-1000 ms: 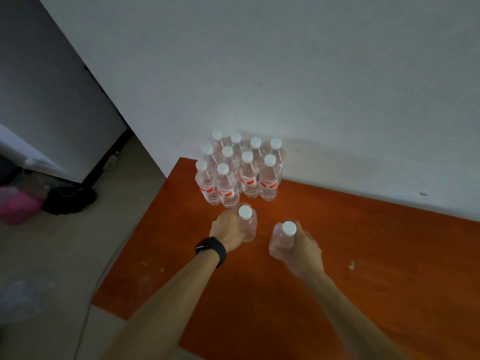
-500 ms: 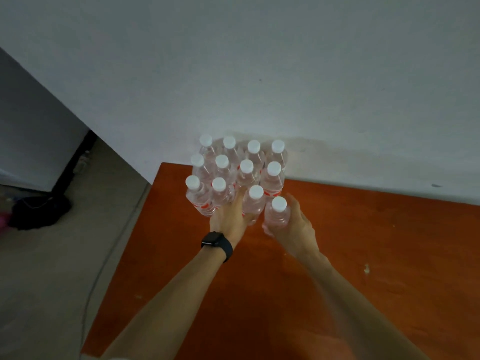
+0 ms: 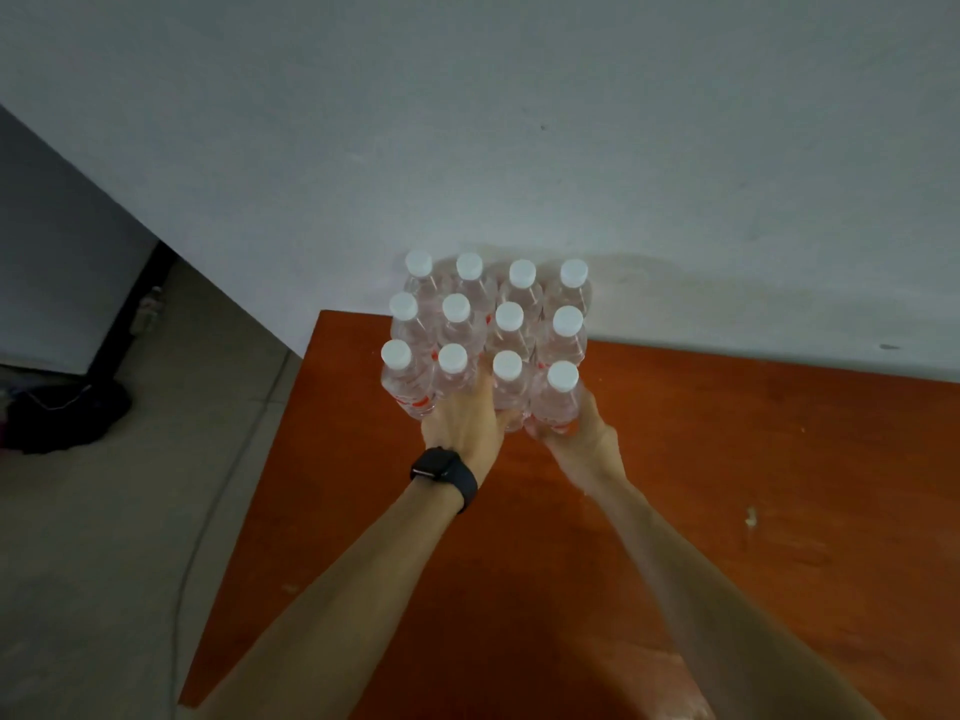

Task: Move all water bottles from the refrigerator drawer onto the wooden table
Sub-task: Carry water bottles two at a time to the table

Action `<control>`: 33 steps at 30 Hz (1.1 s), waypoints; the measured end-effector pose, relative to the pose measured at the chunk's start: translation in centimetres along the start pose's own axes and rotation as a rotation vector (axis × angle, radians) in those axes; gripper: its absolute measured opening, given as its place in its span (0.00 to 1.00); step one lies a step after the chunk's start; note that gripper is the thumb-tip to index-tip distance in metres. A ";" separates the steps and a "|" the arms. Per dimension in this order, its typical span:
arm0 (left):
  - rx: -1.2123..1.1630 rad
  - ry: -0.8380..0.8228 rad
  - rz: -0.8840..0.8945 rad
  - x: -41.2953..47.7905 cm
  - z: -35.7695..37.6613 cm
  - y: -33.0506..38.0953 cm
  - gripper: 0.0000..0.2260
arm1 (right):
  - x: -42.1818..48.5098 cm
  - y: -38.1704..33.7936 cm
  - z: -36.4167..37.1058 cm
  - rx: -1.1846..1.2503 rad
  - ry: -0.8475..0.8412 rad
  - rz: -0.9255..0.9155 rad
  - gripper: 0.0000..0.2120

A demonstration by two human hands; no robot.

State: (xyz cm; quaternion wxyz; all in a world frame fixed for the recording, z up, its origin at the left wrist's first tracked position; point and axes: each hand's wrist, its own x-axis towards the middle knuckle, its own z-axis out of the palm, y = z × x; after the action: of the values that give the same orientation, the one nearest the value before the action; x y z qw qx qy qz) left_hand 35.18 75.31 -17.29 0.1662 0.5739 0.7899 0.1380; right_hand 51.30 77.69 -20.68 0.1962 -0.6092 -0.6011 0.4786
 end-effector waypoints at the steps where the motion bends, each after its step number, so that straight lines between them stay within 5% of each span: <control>1: 0.011 -0.011 0.006 0.3 -0.3 0.0 0.34 | 0.0 -0.1 0.0 0.000 -0.001 0.005 0.41; 9: -0.287 -0.052 0.013 -0.2 0.5 -0.5 0.35 | -0.5 0.3 -0.3 -0.020 -0.032 -0.029 0.40; 21: -0.110 -0.035 0.027 0.2 -0.1 -0.5 0.31 | 0.7 -0.5 -0.2 -0.001 -0.039 -0.018 0.40; 33: -0.294 -0.034 0.019 -0.4 0.0 0.2 0.31 | 0.9 -0.7 -1.2 -0.126 -0.166 0.014 0.42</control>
State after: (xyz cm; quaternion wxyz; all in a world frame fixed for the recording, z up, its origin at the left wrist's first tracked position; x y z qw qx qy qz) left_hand 35.47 75.01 -17.22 0.2605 0.5530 0.7528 0.2441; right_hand 51.77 79.06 -19.82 0.1035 -0.5829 -0.6399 0.4900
